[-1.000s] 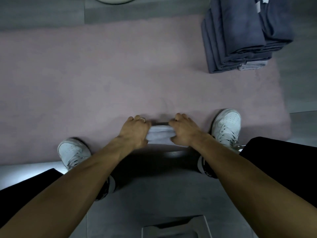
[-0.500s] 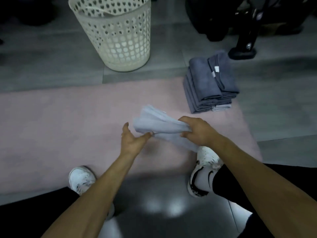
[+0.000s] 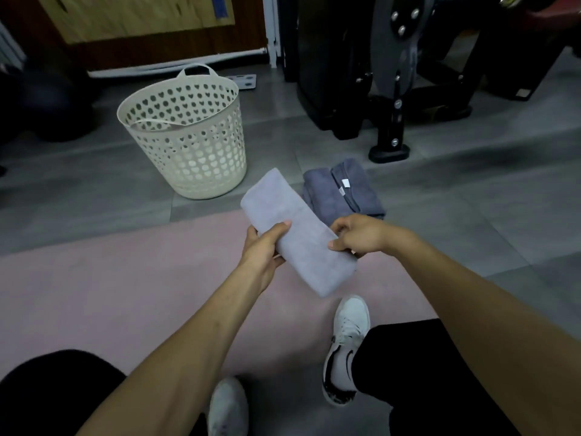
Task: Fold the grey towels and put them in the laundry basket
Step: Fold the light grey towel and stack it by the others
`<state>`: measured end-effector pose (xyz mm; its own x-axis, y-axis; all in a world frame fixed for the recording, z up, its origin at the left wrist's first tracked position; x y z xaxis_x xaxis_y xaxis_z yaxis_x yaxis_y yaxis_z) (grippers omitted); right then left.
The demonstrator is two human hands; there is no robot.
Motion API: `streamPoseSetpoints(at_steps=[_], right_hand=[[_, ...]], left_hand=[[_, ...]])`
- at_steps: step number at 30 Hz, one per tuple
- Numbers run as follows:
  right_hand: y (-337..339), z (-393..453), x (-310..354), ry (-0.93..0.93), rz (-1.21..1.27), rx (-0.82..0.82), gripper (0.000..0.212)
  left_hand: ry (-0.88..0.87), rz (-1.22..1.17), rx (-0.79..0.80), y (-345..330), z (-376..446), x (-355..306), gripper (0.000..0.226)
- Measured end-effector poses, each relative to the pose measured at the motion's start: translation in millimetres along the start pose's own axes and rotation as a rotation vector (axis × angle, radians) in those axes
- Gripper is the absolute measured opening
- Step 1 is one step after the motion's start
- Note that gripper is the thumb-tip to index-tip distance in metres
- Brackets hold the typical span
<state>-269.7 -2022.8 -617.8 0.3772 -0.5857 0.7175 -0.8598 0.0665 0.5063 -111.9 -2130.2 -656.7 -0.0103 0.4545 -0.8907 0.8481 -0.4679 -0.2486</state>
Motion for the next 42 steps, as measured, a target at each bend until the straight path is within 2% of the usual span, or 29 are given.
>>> streamPoseSetpoints(at_steps=[6,12,14,17,19,23,26,29,31,33,35,38,40,42], right_hand=[[53,58,-28,-0.041,-0.111,-0.109,0.008],[102,128,-72,-0.14,-0.14,-0.225,0.015],[117,146,-81,-0.147,-0.155,-0.275,0.021],[132,173,-95,-0.134,-0.099,-0.408,0.018],[134,187,-108,-0.152,-0.024,-0.486,0.013],[121,201,-121,-0.135,-0.069,-0.494,0.018],[109,203,-118,-0.011,-0.095,-0.425,0.02],[95,203,-114,0.089,-0.058,-0.36,0.027],[84,203,-111,0.128,-0.068,-0.324,0.043],[75,202,-111,0.142,-0.142,-0.283,0.059],[70,203,-114,0.132,-0.153,-0.246,0.07],[70,204,-118,0.067,-0.032,-0.226,0.083],[69,205,-118,0.031,0.052,-0.225,0.082],[69,208,-116,0.022,0.112,-0.259,0.071]], left_hand=[[0.066,0.085,-0.06,-42,90,10,0.047],[0.121,0.299,0.012,-86,197,13,0.05],[0.122,0.287,0.031,-104,229,6,0.043],[0.129,0.226,0.058,-127,273,4,0.032],[0.108,0.28,0.07,-132,295,14,0.04],[-0.123,0.966,0.059,-129,311,37,0.076],[-0.366,1.314,0.038,-135,307,36,0.088],[-0.674,1.731,0.152,-151,303,30,0.072],[-0.747,1.922,0.272,-156,307,31,0.06],[-0.743,2.031,0.282,-154,313,31,0.058],[-0.699,2.031,0.232,-149,320,29,0.06],[-0.532,1.761,0.162,-139,328,26,0.061],[-0.4,1.51,0.124,-135,337,25,0.064],[-0.33,1.29,0.083,-135,341,23,0.067]])
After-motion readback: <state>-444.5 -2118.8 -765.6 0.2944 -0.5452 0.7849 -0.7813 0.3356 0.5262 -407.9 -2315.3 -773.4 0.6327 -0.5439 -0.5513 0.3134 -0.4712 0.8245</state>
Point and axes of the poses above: each hand's wrist, its own z-axis towards the middle knuckle, its own y-axis out of the back of the hand, x = y × z, the point moved 6 cm from there along z, towards the middle knuckle, and after that the axes turned 4 degrees about z, right-handed, at the moved point
